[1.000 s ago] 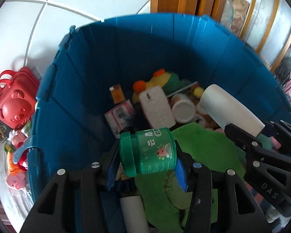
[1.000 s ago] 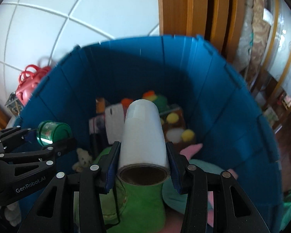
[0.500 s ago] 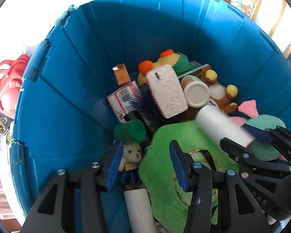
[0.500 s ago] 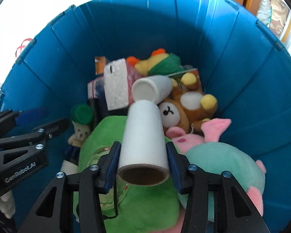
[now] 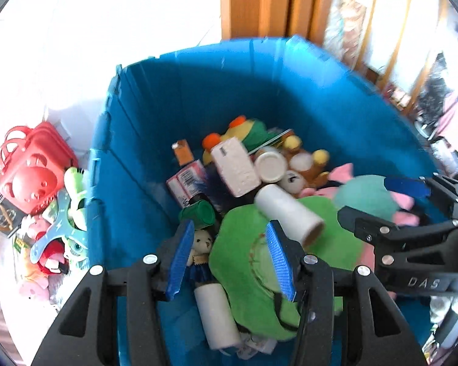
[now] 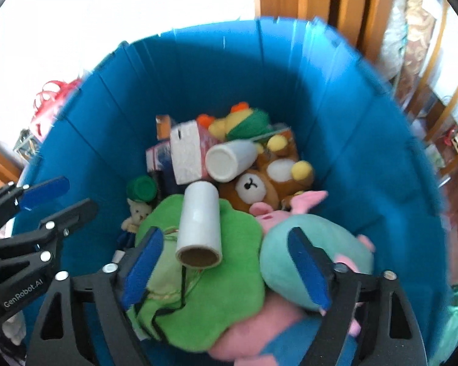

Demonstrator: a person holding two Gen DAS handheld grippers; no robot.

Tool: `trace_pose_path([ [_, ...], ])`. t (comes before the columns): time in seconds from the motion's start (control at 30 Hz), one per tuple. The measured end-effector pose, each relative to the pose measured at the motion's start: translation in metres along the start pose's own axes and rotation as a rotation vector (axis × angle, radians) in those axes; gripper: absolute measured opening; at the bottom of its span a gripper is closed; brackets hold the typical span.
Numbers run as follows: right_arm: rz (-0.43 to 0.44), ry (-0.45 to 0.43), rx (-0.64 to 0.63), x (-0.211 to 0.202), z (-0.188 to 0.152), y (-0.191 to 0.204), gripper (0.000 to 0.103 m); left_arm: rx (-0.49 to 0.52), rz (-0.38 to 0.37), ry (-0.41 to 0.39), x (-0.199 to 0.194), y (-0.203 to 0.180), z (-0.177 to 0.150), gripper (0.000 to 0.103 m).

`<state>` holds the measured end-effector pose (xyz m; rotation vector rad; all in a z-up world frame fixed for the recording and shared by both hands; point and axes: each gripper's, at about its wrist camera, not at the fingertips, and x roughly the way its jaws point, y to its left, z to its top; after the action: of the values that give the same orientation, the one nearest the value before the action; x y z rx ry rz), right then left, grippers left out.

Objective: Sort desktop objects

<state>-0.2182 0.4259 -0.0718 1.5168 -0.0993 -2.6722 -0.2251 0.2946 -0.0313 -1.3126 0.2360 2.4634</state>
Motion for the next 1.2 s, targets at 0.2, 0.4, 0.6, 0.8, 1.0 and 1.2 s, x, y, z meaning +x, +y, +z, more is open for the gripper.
trace_pose_path([
  [0.2, -0.049, -0.169, -0.012, -0.071, -0.037, 0.03, 0.103, 0.031, -0.073, -0.173, -0.079, 0.003, -0.036, 0.067],
  [0.4, -0.135, -0.297, 0.013, -0.116, -0.084, 0.062, 0.103, 0.046, -0.075, -0.358, -0.144, 0.022, -0.087, 0.082],
  [0.6, -0.177, -0.393, 0.079, -0.14, -0.13, 0.095, 0.103, -0.002, -0.056, -0.484, -0.187, 0.052, -0.138, 0.094],
  [0.8, -0.253, -0.478, 0.112, -0.159, -0.165, 0.137, 0.103, -0.008, -0.042, -0.556, -0.213, 0.077, -0.178, 0.102],
  [1.0, -0.327, -0.508, 0.128, -0.164, -0.196, 0.171, 0.103, 0.028, -0.018, -0.551, -0.217, 0.09, -0.198, 0.102],
  [1.2, -0.387, -0.513, 0.152, -0.168, -0.213, 0.188, 0.103, 0.046, -0.07, -0.541, -0.22, 0.098, -0.21, 0.102],
])
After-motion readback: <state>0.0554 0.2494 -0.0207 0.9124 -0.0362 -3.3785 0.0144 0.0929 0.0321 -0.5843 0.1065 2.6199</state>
